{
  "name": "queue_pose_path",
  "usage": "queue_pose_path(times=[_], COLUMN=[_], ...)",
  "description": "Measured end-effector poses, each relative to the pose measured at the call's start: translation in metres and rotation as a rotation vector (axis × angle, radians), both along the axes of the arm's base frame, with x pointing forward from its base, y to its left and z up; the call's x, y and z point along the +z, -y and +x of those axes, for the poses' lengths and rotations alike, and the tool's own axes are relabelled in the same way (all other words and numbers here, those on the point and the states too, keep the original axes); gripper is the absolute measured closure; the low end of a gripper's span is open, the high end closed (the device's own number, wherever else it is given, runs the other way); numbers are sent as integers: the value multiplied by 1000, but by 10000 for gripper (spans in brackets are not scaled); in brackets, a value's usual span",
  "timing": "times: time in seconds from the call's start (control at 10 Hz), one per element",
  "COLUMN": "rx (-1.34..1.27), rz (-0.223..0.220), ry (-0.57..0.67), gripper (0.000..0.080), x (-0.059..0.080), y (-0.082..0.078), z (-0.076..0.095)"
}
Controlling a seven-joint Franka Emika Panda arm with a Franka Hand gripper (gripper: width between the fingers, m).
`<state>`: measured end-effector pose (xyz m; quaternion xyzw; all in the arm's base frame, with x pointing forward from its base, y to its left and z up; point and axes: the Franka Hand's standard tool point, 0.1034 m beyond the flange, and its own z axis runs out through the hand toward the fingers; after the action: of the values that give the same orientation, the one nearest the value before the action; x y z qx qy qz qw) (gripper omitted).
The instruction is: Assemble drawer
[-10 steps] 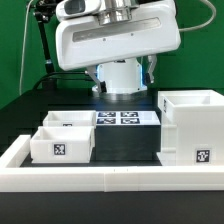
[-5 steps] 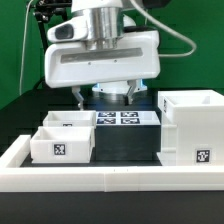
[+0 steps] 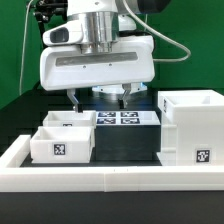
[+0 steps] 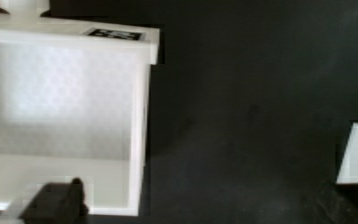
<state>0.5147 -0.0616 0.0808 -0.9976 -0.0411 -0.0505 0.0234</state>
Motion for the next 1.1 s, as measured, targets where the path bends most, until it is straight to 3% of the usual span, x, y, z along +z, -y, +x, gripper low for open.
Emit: queue_pose_path(times=[0.1, 0.5, 1.1], rx=[0, -142, -140], rz=[0, 35, 45], ry=[-1, -120, -149], gripper=[150, 150, 150], x=[-1, -24, -30], y=[0, 3, 7], z=[0, -9, -8])
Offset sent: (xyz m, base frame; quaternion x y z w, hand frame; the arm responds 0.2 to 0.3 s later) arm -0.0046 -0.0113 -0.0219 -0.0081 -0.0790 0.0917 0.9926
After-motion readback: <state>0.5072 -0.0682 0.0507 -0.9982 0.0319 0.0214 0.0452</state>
